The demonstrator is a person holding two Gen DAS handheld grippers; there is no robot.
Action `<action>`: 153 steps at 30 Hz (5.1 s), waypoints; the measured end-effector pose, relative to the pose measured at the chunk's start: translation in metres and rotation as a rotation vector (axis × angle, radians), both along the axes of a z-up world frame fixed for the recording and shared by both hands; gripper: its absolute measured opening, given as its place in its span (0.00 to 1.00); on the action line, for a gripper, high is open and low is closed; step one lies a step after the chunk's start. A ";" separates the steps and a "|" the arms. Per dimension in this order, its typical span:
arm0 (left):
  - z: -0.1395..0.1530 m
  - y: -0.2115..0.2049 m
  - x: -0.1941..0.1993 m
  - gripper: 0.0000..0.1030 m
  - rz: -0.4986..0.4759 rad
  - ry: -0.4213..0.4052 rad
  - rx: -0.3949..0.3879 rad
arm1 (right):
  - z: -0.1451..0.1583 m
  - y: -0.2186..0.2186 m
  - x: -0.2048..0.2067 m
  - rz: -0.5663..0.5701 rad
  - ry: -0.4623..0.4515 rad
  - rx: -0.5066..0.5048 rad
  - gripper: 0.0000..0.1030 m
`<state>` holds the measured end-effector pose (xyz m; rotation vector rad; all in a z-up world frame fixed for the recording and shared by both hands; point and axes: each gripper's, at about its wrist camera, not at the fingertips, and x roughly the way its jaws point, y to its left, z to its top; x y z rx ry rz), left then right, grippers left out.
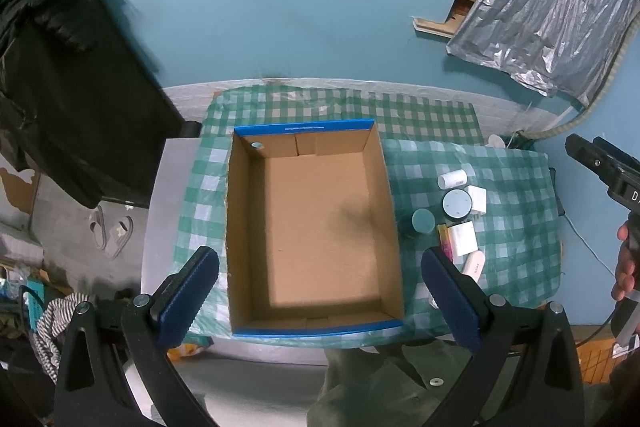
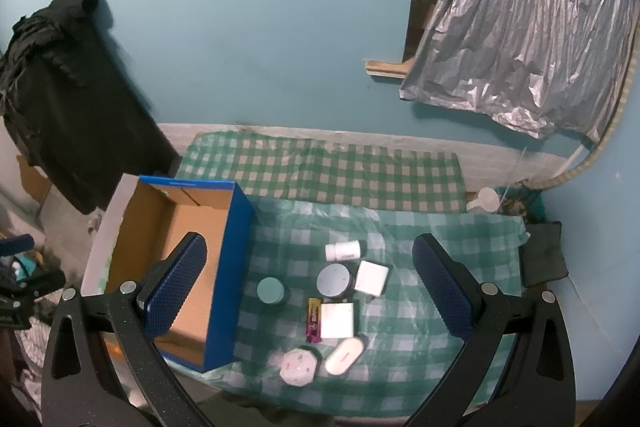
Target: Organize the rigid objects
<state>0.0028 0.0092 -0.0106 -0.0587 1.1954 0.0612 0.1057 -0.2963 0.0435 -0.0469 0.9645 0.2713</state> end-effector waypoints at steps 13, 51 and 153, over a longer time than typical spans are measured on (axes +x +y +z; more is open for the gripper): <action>-0.002 0.003 0.002 0.99 -0.001 0.008 0.004 | 0.001 -0.001 0.002 0.006 0.011 0.015 0.99; -0.007 0.004 -0.013 0.99 -0.005 0.007 0.010 | -0.001 -0.002 -0.002 0.011 0.025 0.021 0.99; -0.240 0.100 -0.031 0.23 0.072 0.457 -0.029 | -0.135 0.146 0.034 0.577 0.233 -0.148 0.43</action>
